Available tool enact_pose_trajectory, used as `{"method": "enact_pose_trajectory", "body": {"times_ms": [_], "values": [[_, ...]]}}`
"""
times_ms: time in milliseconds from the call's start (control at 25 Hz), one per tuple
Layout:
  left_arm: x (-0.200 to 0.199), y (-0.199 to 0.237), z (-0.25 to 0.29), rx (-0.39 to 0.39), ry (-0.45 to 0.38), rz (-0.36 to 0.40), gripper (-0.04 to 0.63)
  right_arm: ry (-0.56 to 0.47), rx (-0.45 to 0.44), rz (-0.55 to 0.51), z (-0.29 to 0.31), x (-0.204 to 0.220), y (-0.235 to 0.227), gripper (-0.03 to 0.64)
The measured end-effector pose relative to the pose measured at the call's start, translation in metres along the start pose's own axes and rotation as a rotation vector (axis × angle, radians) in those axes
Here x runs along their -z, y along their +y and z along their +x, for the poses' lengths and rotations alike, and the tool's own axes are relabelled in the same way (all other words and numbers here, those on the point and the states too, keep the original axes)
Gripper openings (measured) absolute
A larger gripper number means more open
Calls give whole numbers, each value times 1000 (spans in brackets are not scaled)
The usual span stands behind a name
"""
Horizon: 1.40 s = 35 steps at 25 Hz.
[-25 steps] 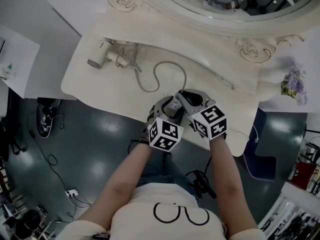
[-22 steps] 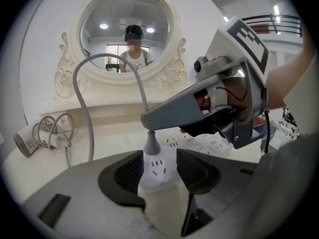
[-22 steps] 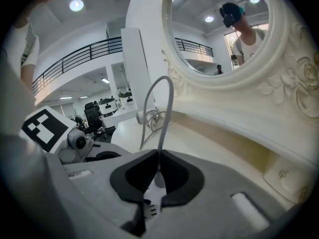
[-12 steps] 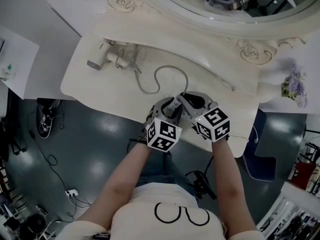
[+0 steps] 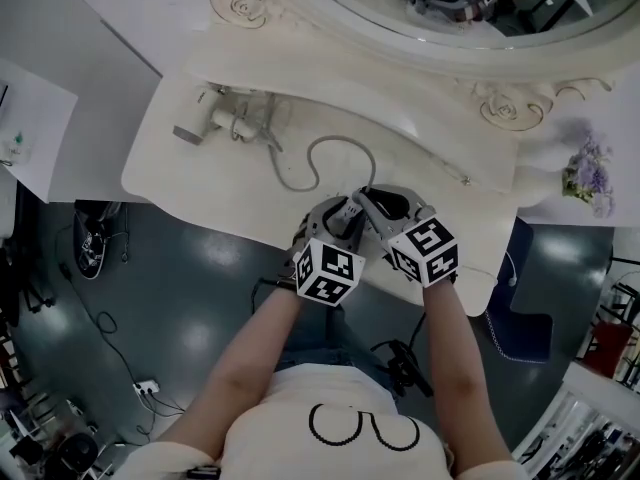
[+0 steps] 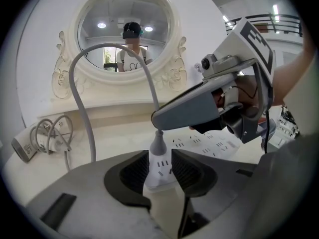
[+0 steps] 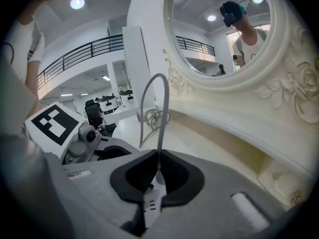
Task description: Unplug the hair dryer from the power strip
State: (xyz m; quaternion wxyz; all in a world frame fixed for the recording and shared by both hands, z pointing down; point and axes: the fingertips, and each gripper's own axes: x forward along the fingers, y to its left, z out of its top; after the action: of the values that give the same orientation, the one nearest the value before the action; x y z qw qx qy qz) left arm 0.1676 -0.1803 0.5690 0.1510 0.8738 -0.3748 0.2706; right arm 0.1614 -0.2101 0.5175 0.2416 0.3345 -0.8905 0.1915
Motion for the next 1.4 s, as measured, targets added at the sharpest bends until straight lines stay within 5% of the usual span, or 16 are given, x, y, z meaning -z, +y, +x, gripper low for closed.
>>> {"method": "enact_pose_trajectory", "body": {"times_ms": [440, 720, 1120, 1400], "values": [[0, 1, 0, 9, 6, -5, 141, -52, 10, 85, 0, -2, -9, 18], [-1, 0, 0, 37, 18, 8, 140, 7, 47, -21, 3, -2, 1, 17], [-1, -1, 0, 43, 11, 21, 140, -50, 39, 98, -5, -1, -8, 18], [0, -1, 0, 53, 14, 33, 140, -23, 69, 36, 1, -3, -4, 17]]}}
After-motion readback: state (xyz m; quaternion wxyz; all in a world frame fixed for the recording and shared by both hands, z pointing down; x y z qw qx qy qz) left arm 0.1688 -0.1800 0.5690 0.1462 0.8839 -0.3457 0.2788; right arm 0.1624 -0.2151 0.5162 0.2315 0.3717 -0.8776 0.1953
